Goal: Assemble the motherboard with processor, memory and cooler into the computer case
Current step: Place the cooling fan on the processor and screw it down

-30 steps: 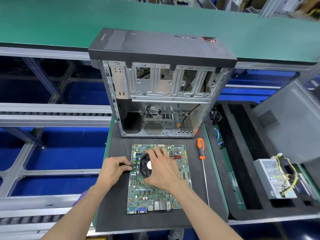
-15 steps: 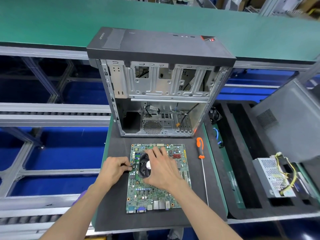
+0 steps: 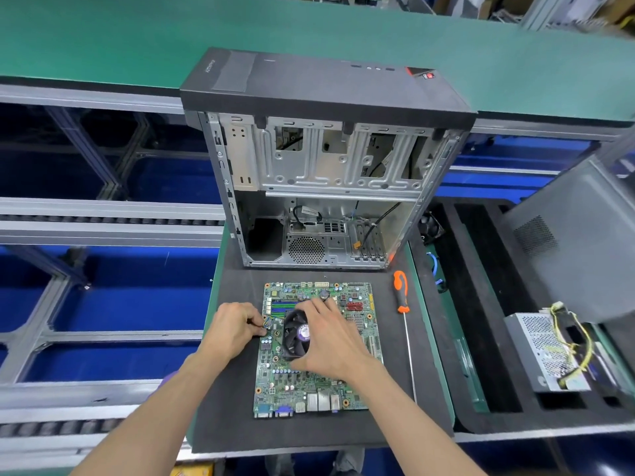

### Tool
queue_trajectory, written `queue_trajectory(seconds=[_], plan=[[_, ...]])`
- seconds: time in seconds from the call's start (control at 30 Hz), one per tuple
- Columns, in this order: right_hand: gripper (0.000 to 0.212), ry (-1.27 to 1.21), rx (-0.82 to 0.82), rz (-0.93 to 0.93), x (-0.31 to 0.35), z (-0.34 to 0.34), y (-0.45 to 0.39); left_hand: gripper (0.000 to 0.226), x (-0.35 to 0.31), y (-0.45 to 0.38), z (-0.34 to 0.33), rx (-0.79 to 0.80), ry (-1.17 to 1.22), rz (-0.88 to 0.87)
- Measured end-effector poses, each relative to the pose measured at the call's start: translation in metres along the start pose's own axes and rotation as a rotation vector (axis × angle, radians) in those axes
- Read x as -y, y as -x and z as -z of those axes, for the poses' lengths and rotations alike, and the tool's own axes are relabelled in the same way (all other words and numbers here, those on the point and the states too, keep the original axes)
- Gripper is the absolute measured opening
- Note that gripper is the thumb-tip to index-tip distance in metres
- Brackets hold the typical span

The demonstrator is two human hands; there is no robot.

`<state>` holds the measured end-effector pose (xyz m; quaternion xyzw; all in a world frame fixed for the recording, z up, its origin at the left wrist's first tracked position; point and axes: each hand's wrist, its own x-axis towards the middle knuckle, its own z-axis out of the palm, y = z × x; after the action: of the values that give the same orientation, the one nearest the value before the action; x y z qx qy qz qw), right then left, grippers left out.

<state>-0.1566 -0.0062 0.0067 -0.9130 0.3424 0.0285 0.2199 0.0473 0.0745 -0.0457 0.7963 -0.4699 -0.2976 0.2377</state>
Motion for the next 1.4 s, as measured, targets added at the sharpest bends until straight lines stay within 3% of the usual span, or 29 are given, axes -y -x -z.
queue_trajectory(seconds=[0.13, 0.3, 0.87, 1.13, 1.27, 1.4], plan=[[0.092, -0.092, 0.079, -0.026, -0.005, 0.001, 0.004, 0.016, -0.001, 0.003, 0.003, 0.0, 0.024, 0.009], [0.094, -0.139, 0.11, -0.037, -0.011, 0.001, 0.004, 0.034, 0.0, 0.013, 0.002, -0.022, 0.139, 0.036], [0.091, -0.086, 0.083, 0.007, -0.005, -0.012, -0.005, 0.025, 0.008, 0.017, -0.002, -0.031, 0.228, 0.04], [0.093, -0.071, 0.108, 0.002, -0.008, -0.012, -0.005, 0.033, 0.0, 0.019, 0.001, -0.021, 0.193, 0.05], [0.095, -0.066, 0.086, 0.005, -0.008, -0.015, -0.002, 0.052, -0.016, 0.024, 0.009, -0.087, 0.285, -0.035], [0.11, -0.142, 0.149, 0.038, -0.014, -0.007, 0.0, 0.028, -0.043, 0.02, 0.015, 0.037, 0.186, -0.241]])
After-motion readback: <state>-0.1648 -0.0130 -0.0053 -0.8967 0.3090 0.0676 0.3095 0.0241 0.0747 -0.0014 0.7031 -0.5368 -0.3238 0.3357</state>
